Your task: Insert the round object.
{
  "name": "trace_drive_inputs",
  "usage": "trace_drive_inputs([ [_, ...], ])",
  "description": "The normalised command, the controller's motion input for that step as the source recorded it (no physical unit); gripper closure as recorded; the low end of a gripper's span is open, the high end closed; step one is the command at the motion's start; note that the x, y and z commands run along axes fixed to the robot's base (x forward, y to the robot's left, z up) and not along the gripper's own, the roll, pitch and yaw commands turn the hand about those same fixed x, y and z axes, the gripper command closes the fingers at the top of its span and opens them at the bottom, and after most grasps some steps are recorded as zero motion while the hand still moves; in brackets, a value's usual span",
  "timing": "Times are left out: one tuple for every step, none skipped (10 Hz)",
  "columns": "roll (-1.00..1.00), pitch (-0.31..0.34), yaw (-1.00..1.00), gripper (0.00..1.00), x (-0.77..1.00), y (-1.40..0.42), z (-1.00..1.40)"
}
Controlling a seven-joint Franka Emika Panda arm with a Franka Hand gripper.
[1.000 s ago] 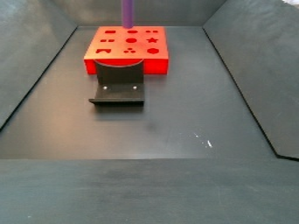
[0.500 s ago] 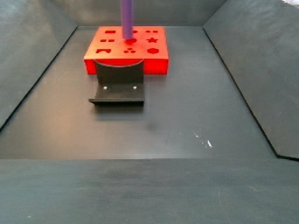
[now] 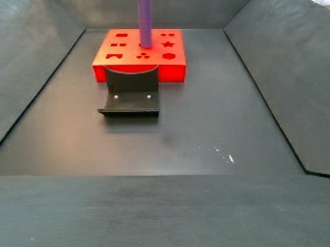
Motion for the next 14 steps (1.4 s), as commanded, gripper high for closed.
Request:
trace_drive_inputs([
  [0.03,0.000,0.04,1.00,0.06,-0.14,-0.13],
  [0.09,0.000,0.10,1.00,0.06,-0.23,-0.12],
  [0.10,0.000,0.11,1.00,0.06,-0.18,-0.15],
  [0.06,0.000,0.09,1.00,0.04,-0.10,-0.18],
  [0.03,0.000,0.03,1.00,0.01,0.00,-0.24],
  [0.04,0.000,0.03,1.00,0.07,0.00,-0.29],
  [0.09,0.000,0.13,1.00,0.39,0.06,-0.41],
  [0.09,0.000,0.16,1.00,0.41,0.14,-0.40],
  [0.11,0.000,0.14,1.00,0.27,0.08,-0.37],
  [0.13,0.000,0.11,1.00,0.11,0.00,-0.38],
  [0.10,0.000,0.01,1.00,0.00,-0.05,-0.42],
  [0.03,0.000,0.00,1.00,0.00,-0.05,-0.66],
  [0.03,0.000,0.00,1.00,0.00,-0.03,-0.96],
  [0.00,0.000,0.00,1.00,0.00,0.00,-1.00],
])
